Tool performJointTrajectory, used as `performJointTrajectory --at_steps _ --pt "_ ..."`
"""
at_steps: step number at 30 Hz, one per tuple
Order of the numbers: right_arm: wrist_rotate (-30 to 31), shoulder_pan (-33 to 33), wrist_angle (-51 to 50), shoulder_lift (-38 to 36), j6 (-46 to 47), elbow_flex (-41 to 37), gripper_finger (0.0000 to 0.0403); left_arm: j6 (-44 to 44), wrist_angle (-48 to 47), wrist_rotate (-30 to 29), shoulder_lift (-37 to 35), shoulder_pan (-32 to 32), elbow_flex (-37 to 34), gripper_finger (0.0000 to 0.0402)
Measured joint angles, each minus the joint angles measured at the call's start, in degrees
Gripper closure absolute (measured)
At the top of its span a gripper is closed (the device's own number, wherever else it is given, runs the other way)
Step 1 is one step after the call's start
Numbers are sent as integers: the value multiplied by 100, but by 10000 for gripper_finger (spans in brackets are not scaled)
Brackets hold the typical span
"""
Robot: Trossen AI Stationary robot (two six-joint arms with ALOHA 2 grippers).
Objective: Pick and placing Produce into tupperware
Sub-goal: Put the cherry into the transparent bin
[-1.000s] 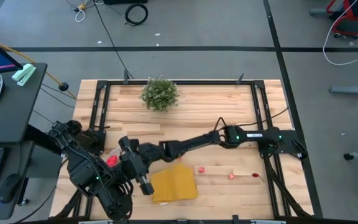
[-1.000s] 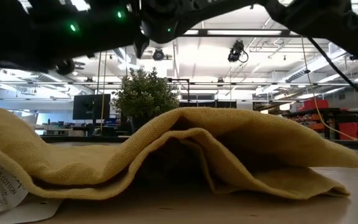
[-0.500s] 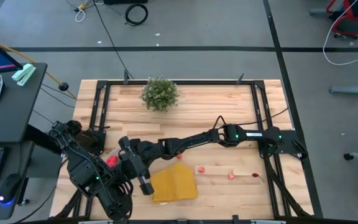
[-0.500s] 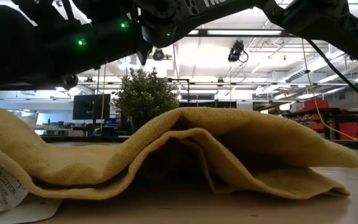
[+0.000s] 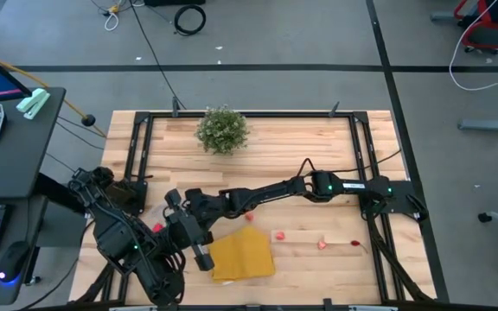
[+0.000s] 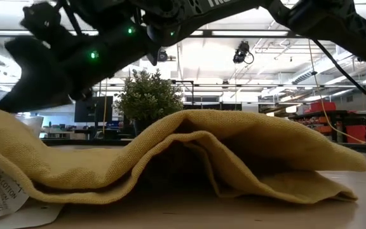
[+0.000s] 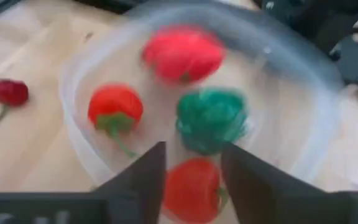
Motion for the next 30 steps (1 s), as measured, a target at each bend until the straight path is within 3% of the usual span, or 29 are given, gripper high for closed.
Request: performJointTrajectory --at_steps 8,22,30 --pt "-64 4 -82 -174 -13 0 393 0 8 4 0 0 0 381" --pt "-159 34 -890 -322 -348 -4 395 -19 64 67 0 0 0 393" --pt "298 177 -2926 -1612 -800 -9 398 -377 117 295 0 -111 -2 387"
